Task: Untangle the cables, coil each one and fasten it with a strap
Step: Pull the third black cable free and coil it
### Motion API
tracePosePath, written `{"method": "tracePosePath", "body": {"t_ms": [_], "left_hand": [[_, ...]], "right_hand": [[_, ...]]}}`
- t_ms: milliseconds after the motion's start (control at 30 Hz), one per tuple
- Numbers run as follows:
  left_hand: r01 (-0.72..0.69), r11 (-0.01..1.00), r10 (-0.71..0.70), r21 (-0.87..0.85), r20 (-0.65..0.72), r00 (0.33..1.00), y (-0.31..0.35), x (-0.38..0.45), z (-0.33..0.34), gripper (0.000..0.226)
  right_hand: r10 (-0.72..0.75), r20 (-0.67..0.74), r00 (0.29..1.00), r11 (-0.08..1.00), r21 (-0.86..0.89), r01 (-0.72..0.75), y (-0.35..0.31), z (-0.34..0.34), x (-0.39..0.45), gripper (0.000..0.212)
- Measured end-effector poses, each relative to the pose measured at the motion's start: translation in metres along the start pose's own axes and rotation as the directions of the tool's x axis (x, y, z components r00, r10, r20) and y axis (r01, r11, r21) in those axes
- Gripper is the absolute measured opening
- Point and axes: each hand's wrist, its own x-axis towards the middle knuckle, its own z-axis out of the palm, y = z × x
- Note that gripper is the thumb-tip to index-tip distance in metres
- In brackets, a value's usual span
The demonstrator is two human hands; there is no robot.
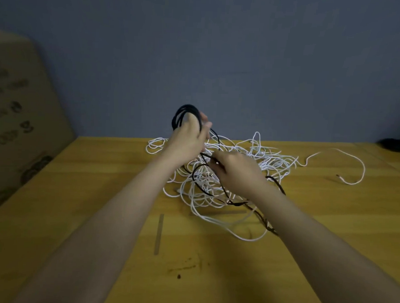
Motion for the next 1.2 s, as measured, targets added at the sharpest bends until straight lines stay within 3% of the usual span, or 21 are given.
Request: {"method": "tracePosePath", "body": {"t_ms": [67,100,167,233,333,433,533,600,667,734,800,867,967,1100,1200], "left_hand": [[-0.093,0.933,0.07,0.348,0.077,0.995,-0.003,0.0,-0.005,0.042],[-0.118,0.899,0.078,0.423,0.111,0.991,-0.004,0.0,-0.008,0.051],[-0.118,0.911,0.031,0.395,0.22,0.975,-0.001,-0.003,-0.013,0.067],[-0.158,0.915,0.03,0.372,0.328,0.944,0.005,-0.007,-0.014,0.071],[-0.191,0.917,0.037,0.351,0.4,0.916,0.019,-0.007,-0.018,0.071],[-0.141,0.987,0.088,0.08,0.461,0.883,0.032,-0.006,-0.026,0.055],[-0.102,0.977,0.166,-0.189,0.359,0.919,0.048,0.005,-0.035,0.045],[-0.094,0.959,0.15,-0.266,0.197,0.969,0.055,0.014,-0.038,0.045],[-0.032,0.927,0.063,-0.374,0.071,0.995,0.057,0.022,-0.037,0.044],[0.008,0.9,-0.009,-0.435,0.0,1.0,0.055,0.028,-0.033,0.043],[0.039,0.882,-0.064,-0.469,-0.037,0.997,0.051,0.033,-0.027,0.043],[0.056,0.873,-0.104,-0.485,-0.073,0.992,0.051,0.038,-0.021,0.043],[0.079,0.867,-0.166,-0.492,-0.135,0.977,0.051,0.041,-0.012,0.044],[0.159,0.825,-0.313,-0.542,-0.204,0.928,0.046,0.043,-0.01,0.043],[0.104,0.888,-0.233,-0.448,-0.242,0.942,0.042,0.041,-0.011,0.043]], "right_hand": [[0.103,0.043,0.994,0.992,0.068,-0.106,0.014,-0.008,-0.001,0.022],[0.154,0.06,0.986,0.978,0.13,-0.161,0.022,-0.012,-0.002,0.022],[0.213,0.077,0.974,0.937,0.268,-0.226,0.033,-0.023,-0.005,0.022],[0.169,0.03,0.985,0.943,0.285,-0.17,0.038,-0.033,-0.006,0.019],[0.147,-0.115,0.982,0.981,0.145,-0.13,0.046,-0.046,-0.001,0.017],[0.156,-0.293,0.943,0.988,0.037,-0.152,0.057,-0.061,0.013,0.025],[0.202,-0.329,0.922,0.976,0.143,-0.163,0.059,-0.076,0.034,0.038],[0.279,-0.184,0.942,0.897,0.4,-0.188,0.057,-0.081,0.038,0.048],[0.316,-0.061,0.947,0.773,0.595,-0.219,0.055,-0.08,0.028,0.041],[0.37,-0.087,0.925,0.688,0.694,-0.21,0.058,-0.071,0.012,0.026],[0.446,-0.12,0.887,0.63,0.746,-0.216,0.064,-0.063,0.0,0.024],[0.502,-0.126,0.855,0.654,0.703,-0.281,0.074,-0.055,-0.008,0.025],[0.574,-0.107,0.812,0.752,0.463,-0.47,0.094,-0.042,-0.021,0.027],[0.629,-0.103,0.771,0.77,0.217,-0.599,0.115,-0.034,-0.032,0.034],[0.653,0.018,0.757,0.736,0.22,-0.64,0.116,-0.035,-0.025,0.039]]}}
